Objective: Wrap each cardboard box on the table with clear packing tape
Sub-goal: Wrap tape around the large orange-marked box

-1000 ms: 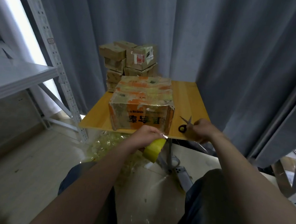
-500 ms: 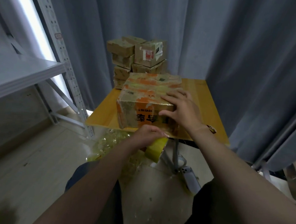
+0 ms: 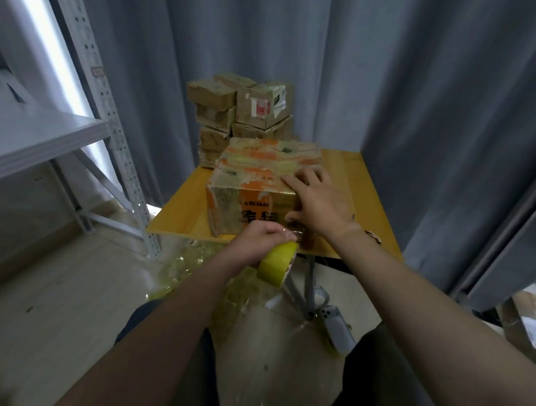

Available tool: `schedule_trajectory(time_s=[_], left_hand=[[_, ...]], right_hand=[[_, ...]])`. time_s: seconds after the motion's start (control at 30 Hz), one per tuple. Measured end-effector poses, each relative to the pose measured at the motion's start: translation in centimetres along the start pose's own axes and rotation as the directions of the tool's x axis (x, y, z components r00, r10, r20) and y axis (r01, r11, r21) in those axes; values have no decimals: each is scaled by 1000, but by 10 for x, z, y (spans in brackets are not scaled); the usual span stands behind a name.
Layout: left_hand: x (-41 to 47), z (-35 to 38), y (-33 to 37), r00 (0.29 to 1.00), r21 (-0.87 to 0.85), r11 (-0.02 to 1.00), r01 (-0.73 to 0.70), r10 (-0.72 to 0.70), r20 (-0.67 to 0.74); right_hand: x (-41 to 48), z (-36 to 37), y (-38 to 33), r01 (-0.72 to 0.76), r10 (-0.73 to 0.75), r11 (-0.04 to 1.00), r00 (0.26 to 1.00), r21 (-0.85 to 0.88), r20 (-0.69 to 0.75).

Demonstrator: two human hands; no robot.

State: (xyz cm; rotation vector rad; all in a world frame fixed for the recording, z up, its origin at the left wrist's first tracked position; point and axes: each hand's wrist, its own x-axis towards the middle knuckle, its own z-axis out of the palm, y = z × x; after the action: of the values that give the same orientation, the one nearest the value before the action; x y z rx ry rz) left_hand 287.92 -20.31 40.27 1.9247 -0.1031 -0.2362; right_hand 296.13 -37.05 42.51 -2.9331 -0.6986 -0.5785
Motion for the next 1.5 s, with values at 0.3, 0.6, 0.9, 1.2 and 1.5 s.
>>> schedule_trajectory(time_s=[0.3, 0.6, 0.9, 1.2, 1.5], left_hand=[[-16, -10, 22, 938, -112, 954, -280, 246, -245], [-39, 7, 61, 889, -125, 913, -388, 336, -310], [-30, 34, 92, 940, -442, 878, -185, 26, -341], [18, 74, 137, 951, -440, 875, -199, 64, -302], [101, 122, 168, 947, -365, 898, -247, 143, -289]], right_hand=[[-46, -44, -20, 15, 284, 614, 929, 789, -238], [-73, -63, -31, -33, 441, 437, 879, 899, -182], [-97, -82, -23, 114, 400, 478, 855, 871, -331], [-103, -105, 29, -65, 431, 789, 768, 611, -474], [-78, -64, 109, -319, 677, 479, 727, 818, -113]])
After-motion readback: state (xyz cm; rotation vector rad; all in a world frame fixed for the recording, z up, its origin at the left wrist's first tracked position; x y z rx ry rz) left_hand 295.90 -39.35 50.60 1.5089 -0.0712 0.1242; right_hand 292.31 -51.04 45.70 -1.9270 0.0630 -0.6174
